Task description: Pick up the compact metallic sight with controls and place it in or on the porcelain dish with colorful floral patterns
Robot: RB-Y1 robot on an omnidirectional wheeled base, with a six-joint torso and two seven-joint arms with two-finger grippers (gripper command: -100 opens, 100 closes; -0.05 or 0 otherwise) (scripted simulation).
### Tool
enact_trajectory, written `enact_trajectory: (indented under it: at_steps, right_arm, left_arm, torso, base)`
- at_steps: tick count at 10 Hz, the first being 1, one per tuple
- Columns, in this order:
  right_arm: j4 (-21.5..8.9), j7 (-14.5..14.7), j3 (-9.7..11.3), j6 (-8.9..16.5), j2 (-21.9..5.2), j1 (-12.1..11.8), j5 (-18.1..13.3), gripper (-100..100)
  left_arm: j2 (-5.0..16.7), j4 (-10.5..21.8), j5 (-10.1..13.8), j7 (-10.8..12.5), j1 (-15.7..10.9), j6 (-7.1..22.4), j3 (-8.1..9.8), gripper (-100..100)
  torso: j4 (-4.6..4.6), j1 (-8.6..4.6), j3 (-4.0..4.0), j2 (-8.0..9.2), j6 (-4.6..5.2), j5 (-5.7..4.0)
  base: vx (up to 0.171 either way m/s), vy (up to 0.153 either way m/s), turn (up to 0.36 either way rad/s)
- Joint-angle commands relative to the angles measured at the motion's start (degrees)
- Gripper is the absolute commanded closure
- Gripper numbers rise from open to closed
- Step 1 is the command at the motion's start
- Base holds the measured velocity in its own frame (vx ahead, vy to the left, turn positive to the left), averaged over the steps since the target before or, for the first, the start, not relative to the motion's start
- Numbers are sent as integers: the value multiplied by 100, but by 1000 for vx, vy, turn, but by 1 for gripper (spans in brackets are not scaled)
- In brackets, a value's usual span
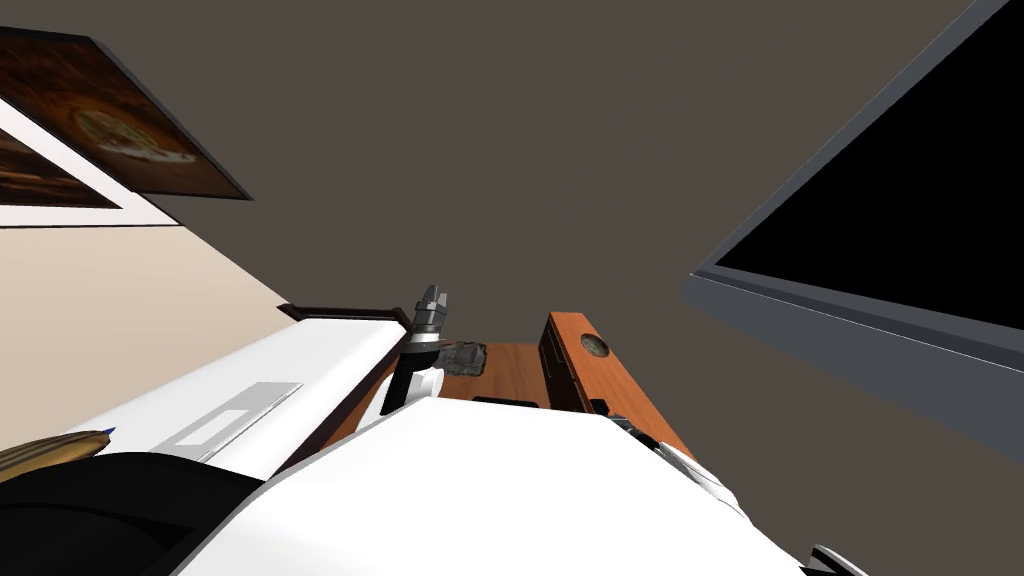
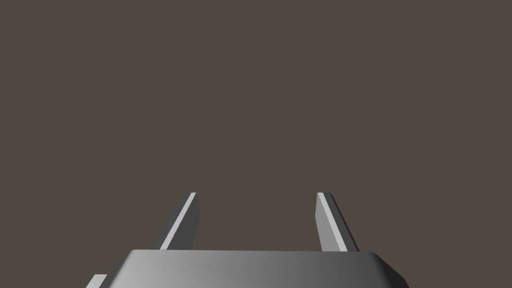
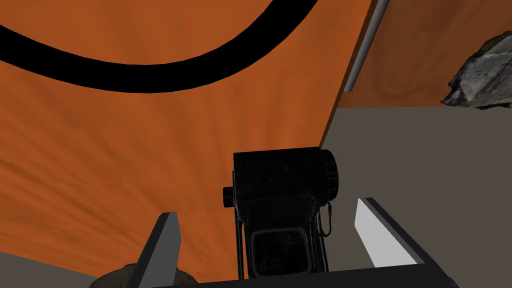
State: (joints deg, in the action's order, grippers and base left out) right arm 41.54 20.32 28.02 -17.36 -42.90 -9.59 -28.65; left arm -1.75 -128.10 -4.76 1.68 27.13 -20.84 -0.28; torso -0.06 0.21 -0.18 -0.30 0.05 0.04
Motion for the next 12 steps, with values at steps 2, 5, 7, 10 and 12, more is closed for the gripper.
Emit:
enact_trajectory:
  at_steps: [2,5,7,10,12]
  right_arm:
    - [-98,108,-52,126,236,100,-19,-100]
    - [-246,270,-129,316,590,249,-48,-100]
    - [-335,292,-148,230,578,273,-48,100]
    - [-331,290,-145,225,581,272,-47,100]
    - [-331,290,-145,226,581,272,-48,0]
  left_arm:
    - [0,0,0,0,-1,0,0,0]
    - [0,0,0,0,-1,0,0,0]
    - [0,1,0,0,-1,0,0,0]
    - [0,0,0,0,-1,0,0,0]
    - [0,0,0,0,-1,0,0,0]
  torso:
    - [5,-11,12,21,-1,-2]
    - [10,-26,25,41,0,-6]
    - [9,-17,22,37,2,-4]
    - [7,-6,18,29,2,0]
    - [7,-6,17,29,2,0]
  base:
    - [-12,-53,43]
    - [-30,-78,39]
    - [-6,-24,8]
    - [0,0,0]
    - [0,0,0]
